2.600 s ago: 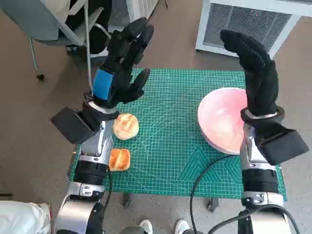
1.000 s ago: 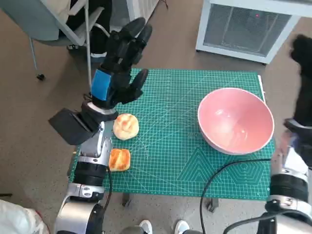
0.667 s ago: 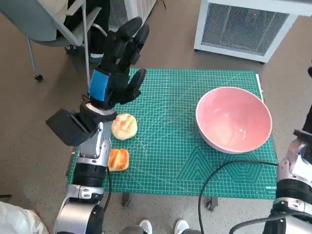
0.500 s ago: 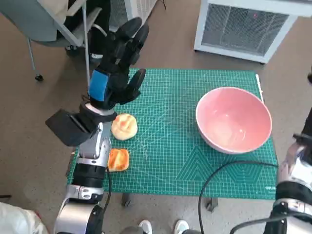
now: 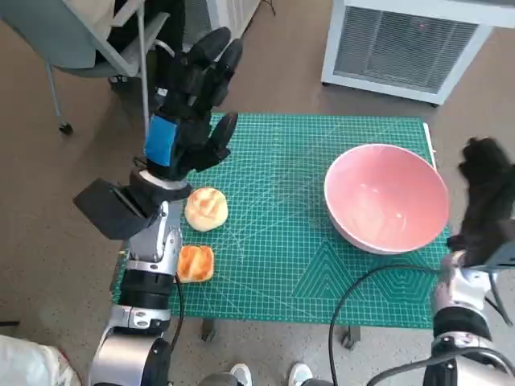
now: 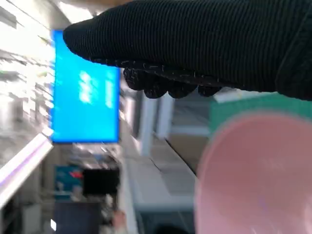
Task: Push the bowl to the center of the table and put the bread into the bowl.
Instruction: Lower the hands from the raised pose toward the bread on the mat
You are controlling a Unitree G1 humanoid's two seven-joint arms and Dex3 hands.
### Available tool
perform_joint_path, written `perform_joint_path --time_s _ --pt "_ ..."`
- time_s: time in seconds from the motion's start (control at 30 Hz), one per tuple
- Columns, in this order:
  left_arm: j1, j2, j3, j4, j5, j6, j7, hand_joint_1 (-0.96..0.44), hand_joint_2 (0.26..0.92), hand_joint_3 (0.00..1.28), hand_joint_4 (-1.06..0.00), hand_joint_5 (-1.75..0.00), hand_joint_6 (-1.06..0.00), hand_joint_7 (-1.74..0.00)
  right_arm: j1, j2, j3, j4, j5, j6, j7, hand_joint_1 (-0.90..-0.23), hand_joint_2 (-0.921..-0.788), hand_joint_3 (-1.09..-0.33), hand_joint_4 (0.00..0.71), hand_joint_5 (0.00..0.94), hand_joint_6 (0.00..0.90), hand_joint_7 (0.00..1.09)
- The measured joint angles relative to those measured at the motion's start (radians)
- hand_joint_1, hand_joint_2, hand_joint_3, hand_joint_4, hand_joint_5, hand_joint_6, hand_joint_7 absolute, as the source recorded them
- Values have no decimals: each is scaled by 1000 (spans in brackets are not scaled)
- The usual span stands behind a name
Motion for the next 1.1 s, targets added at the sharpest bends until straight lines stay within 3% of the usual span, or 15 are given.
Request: perform_joint_path --time_s 0.2,0.5,0.73,1.1 --pt "2 8 1 -5 0 6 1 -488 921 542 -172 -2 1 -645 -12 27 -9 6 9 47 34 -524 -921 -816 225 5 147 291" --pt "18 16 2 -35 0 19 1 -486 921 547 -179 -6 1 -655 -53 82 -47 25 49 121 98 -529 -921 -781 222 2 151 297" --pt "43 25 5 -63 0 37 12 -497 921 546 -181 -7 1 -661 -72 112 -62 34 51 148 124 -534 -921 -786 221 1 161 311" --pt "73 40 9 -108 0 55 28 -480 921 548 -185 -10 1 -666 -94 142 -52 34 37 151 114 -532 -921 -796 242 10 163 332"
